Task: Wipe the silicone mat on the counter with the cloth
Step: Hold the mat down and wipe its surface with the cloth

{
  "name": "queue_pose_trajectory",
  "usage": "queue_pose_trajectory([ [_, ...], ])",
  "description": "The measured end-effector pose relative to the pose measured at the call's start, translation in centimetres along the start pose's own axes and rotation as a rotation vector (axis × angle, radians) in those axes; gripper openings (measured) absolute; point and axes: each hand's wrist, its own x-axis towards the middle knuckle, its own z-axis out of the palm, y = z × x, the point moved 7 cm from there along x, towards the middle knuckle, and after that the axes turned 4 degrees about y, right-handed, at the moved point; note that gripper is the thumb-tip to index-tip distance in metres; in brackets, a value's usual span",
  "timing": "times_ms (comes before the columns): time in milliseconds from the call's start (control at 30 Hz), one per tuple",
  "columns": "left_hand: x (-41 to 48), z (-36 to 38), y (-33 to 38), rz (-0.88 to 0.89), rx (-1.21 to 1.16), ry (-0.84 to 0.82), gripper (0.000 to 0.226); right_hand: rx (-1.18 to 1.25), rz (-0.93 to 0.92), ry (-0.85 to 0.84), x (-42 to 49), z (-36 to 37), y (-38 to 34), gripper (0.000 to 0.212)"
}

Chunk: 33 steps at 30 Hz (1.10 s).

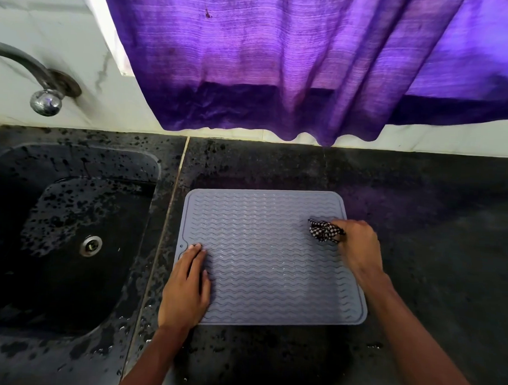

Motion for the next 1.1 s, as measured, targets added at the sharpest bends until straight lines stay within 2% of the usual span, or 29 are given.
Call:
queue_pose_trajectory([
  [100, 0.0, -0.1, 0.1, -0.009, 0.000, 0.000, 0.053, 0.020, -0.008, -0.005, -0.2, 0.5, -0.1, 0.057],
  [267, -0.1, -0.1, 0.1, -0.010, 0.016, -0.008, 0.054, 0.021, -0.063, -0.035, 0.1, 0.6, -1.4, 0.051],
  [333, -0.1, 0.0, 0.0, -0.009, 0.025, -0.012, 0.054, 0.023, -0.108, -0.070, 0.2, 0.8, -2.2, 0.048],
  [467, -0.1, 0.1, -0.2, -0.019, 0.018, -0.016, 0.055, -0.054, -0.226, -0.058, -0.6, 1.9, -4.5, 0.057],
  [567, -0.1, 0.0, -0.1, -0.011, 0.019, -0.014, 0.055, -0.018, -0.203, -0.073, -0.1, 2.3, -4.3, 0.055],
  [700, -0.1, 0.1, -0.2, -0.010, 0.022, -0.014, 0.054, -0.002, -0.228, -0.081, -0.4, 3.3, -5.4, 0.063],
  [833, 0.0, 0.2, -0.3, -0.001, 0.013, -0.016, 0.054, -0.016, -0.186, -0.091, -0.9, 3.1, -7.0, 0.055],
  [933, 0.0, 0.1, -0.3, 0.007, 0.009, -0.016, 0.054, 0.039, -0.201, -0.081, -0.9, 3.3, -8.7, 0.062],
  [1100, 0.1, 0.1, -0.3, -0.004, -0.017, -0.008, 0.053, 0.052, -0.210, -0.128, -1.9, 4.1, -11.5, 0.035],
])
